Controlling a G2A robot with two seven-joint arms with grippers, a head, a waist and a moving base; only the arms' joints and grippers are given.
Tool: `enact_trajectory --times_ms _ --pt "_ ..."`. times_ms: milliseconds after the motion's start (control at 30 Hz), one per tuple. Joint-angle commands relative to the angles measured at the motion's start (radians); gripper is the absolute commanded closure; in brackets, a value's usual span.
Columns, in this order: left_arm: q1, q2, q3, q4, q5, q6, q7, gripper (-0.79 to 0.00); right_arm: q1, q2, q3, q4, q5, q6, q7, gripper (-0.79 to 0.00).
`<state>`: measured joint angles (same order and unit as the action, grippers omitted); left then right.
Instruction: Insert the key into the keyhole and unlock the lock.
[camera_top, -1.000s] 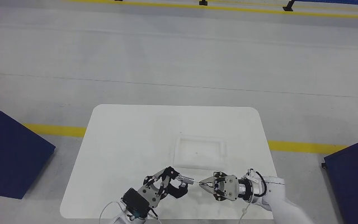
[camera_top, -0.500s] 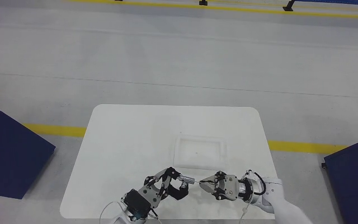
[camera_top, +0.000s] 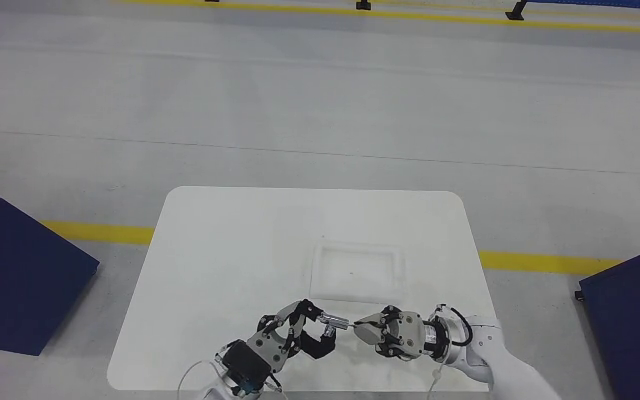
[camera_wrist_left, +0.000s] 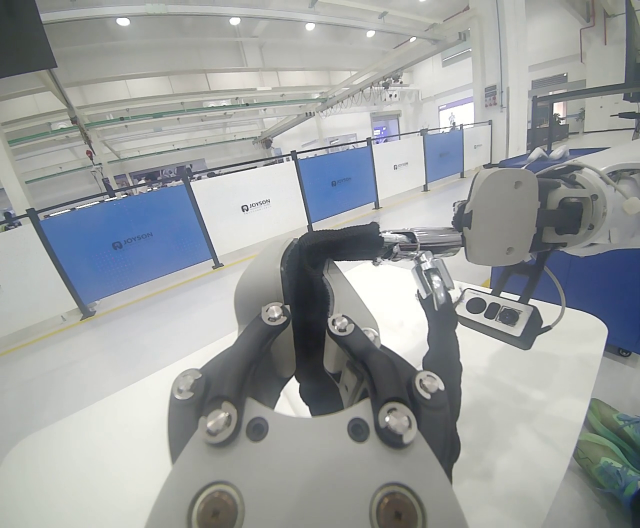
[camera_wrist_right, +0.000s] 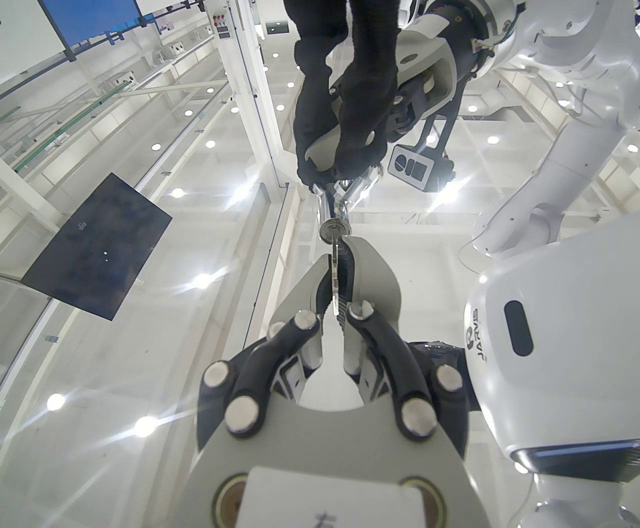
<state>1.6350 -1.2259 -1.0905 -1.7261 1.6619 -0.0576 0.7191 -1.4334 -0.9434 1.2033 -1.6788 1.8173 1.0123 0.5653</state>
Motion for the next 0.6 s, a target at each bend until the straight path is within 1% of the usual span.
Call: enact_trajectory --times_ms 0,167,200,233,333,500,567 --pt "0.0 0.0 0.0 0.0 -0.006 0.0 0.002 0.0 0.001 0.002 -0.002 0.0 0.01 0.0 -0.007 0.0" --pt "0.0 -0.001 0.002 0.001 -0.013 -0.005 0.004 0.0 0.003 0.009 -0.007 -0.007 0.017 0.0 -0.015 -0.009" --pt "0.0 -0.001 0.002 0.0 -0.014 -0.007 0.005 0.0 0.003 0.01 -0.007 -0.008 0.015 0.0 -0.015 -0.089" --pt "0.0 -0.001 0.003 0.0 -0.021 -0.009 0.007 0.0 0.003 0.011 -0.008 -0.009 0.014 0.0 -0.014 -0.12" --pt "-0.001 -0.001 0.004 0.0 -0.028 -0.012 0.009 0.0 0.004 0.013 -0.01 -0.009 0.009 0.0 -0.01 -0.175" --pt "-0.001 -0.002 0.005 0.0 -0.036 -0.014 0.012 0.0 0.007 0.015 -0.017 -0.006 0.0 0.0 -0.001 -0.169" --pt "-0.002 -0.002 0.005 0.001 -0.037 -0.013 0.012 0.0 0.008 0.015 -0.018 -0.004 -0.003 0.0 0.002 -0.185"
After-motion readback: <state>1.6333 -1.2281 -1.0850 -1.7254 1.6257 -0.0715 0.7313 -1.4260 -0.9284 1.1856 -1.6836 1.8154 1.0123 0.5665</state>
